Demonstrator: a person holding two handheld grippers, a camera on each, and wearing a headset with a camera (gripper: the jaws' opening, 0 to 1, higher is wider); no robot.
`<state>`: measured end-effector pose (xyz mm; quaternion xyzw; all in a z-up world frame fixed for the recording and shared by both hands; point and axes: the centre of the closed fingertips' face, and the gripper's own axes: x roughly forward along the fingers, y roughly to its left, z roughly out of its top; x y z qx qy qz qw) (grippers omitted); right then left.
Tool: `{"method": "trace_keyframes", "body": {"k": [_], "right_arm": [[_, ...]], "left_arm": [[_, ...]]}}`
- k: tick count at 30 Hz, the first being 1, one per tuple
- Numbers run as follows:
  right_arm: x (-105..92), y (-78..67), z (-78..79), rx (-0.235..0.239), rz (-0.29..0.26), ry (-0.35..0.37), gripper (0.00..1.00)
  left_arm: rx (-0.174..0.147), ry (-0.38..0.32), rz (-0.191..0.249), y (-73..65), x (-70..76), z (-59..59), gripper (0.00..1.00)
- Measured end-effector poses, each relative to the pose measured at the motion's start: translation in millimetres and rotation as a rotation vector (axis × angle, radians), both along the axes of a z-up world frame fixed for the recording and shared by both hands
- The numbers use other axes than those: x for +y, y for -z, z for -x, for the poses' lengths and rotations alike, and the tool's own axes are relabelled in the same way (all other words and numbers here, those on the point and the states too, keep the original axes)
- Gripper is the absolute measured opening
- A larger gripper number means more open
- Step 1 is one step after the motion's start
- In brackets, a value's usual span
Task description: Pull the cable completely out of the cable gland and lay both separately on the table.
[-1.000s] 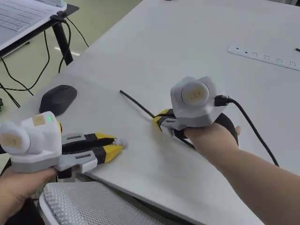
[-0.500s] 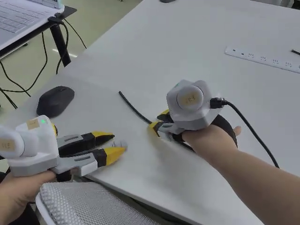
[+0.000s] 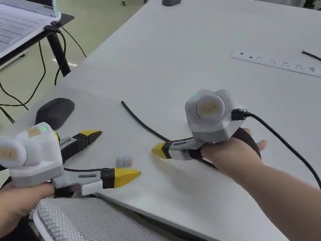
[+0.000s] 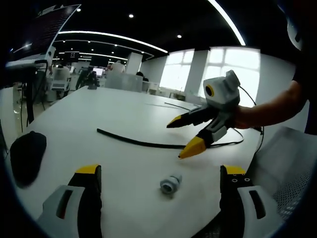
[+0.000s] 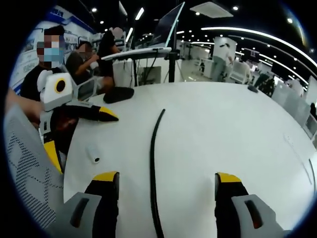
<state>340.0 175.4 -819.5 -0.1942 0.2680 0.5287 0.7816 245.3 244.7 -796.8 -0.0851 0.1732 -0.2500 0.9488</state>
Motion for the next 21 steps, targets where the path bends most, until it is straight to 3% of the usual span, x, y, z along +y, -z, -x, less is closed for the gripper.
{"method": "trace_keyframes", "body": {"k": [2,6,10,12,13,14,15,17,18,21], "right_arm": [[-13.4,-0.6,-4.9,0.007,0.006,0.031,0.99],[-52.8,-1.8,-5.3,0.073,0.023,0.077,0.99],[-104.1,-7.8,-2.8,0.082,0.063,0.117,0.99],[-134.9,-8.6,-5.6,0.078,0.088,0.147,0.99],[-140.8,-8.8,-6.1,0.078,0.093,0.155,0.99],[-164.6,-10.8,-3.9,0.079,0.115,0.178,0.99],[-170.0,-10.8,-3.6,0.074,0.122,0.179,0.99],[-202.7,-12.1,-3.0,0.03,0.183,0.198,0.99],[-213.5,-12.5,-1.3,0.028,0.193,0.211,0.99],[-249.6,-16.3,3.4,0.054,0.177,0.293,0.99]], "left_arm": [[-0.002,0.014,-0.019,-2.4,-2.2,0.3,1.0],[0.016,0.023,-0.025,-10.3,-3.0,-4.4,1.0],[0.02,0.058,-0.09,-17.5,-2.1,-13.5,1.0],[0.026,0.063,-0.094,-23.6,-3.8,-19.1,1.0],[0.019,0.068,-0.096,-26.9,-5.1,-21.2,1.0],[0.018,0.073,-0.092,-29.8,-7.2,-22.9,1.0],[0.023,0.092,-0.085,-33.5,-12.6,-24.0,1.0],[0.028,0.13,-0.045,-41.1,-23.7,-23.3,1.0],[0.016,0.139,-0.064,-44.6,-26.1,-25.3,1.0],[0.018,0.171,-0.082,-49.2,-36.6,-28.8,1.0]]}}
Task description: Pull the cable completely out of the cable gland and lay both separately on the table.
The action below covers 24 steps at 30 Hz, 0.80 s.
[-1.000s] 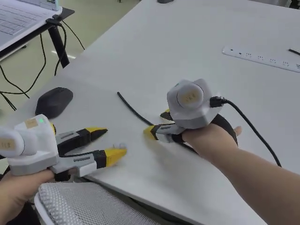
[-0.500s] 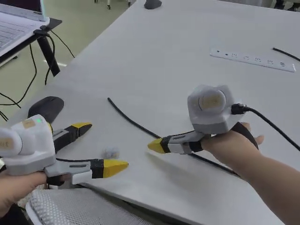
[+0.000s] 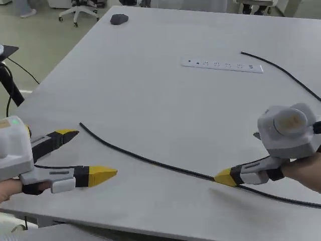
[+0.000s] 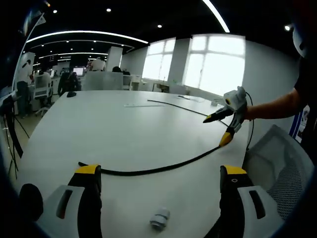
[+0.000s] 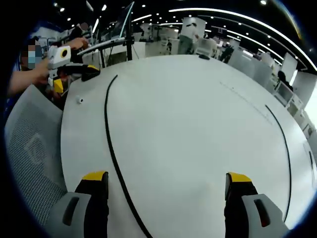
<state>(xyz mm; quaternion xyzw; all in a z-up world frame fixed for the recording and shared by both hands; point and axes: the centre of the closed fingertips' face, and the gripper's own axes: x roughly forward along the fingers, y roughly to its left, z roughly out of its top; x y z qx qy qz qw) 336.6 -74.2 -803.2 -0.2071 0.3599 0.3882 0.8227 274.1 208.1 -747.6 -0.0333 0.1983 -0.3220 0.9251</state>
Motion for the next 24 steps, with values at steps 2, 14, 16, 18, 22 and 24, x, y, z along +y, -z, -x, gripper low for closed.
{"method": "trace_keyframes", "body": {"k": [2,14,16,18,22,24], "right_arm": [[-18.5,-5.6,2.3,-0.011,-0.014,0.042,0.99],[-67.6,-23.6,17.1,-0.03,-0.066,0.176,0.99],[-69.2,-25.8,18.0,-0.038,-0.068,0.179,0.99],[-70.1,-29.4,17.8,-0.046,-0.083,0.182,0.99],[-72.9,-31.2,16.9,-0.051,-0.078,0.185,0.99],[-74.8,-31.4,16.0,-0.05,-0.073,0.186,0.99]], "left_arm": [[0.003,0.014,-0.011,-1.9,-7.1,-4.3,1.0],[0.015,0.093,-0.049,-8.3,-36.0,-14.0,1.0],[0.015,0.099,-0.059,-8.9,-36.8,-15.9,1.0],[0.015,0.103,-0.064,-11.5,-37.9,-17.7,1.0],[-0.001,0.108,-0.073,-16.8,-38.4,-20.7,1.0],[-0.008,0.107,-0.082,-17.5,-38.1,-22.3,1.0]]}}
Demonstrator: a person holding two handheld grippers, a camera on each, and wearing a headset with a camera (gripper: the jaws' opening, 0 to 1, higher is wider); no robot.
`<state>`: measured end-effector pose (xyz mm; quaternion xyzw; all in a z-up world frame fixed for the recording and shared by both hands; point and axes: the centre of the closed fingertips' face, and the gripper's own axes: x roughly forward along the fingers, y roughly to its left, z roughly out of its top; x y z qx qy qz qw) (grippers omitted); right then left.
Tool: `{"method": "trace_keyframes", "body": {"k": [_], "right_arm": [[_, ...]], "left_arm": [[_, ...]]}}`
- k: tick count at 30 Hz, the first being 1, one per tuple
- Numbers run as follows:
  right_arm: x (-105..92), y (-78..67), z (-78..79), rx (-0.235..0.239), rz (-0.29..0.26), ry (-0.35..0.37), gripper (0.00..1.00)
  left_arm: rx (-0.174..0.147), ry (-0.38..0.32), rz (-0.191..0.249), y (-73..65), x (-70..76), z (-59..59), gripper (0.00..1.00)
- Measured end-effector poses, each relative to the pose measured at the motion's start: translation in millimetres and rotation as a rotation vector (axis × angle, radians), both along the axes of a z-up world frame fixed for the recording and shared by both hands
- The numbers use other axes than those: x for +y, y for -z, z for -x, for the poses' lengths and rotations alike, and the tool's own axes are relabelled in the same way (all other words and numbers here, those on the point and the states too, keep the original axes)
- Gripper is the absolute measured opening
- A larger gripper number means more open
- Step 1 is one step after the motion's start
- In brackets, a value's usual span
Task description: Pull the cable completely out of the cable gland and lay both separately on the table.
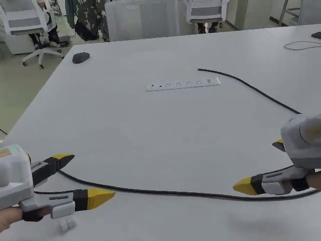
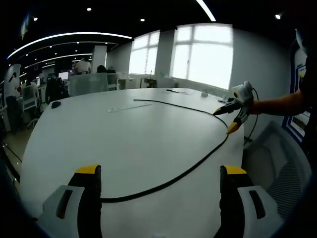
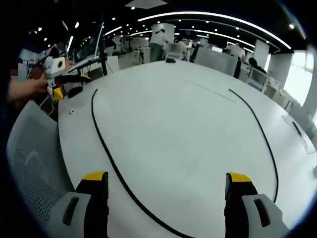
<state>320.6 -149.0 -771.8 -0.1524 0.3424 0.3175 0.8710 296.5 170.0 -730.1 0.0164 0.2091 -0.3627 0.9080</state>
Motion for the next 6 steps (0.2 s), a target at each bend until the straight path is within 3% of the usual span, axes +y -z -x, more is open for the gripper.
{"method": "trace_keyframes", "body": {"k": [6], "right_arm": [[-2.5,-0.2,-4.2,-0.003,0.006,0.002,0.99]], "left_arm": [[0.007,-0.004,0.01,0.1,0.9,-3.3,1.0]]}}
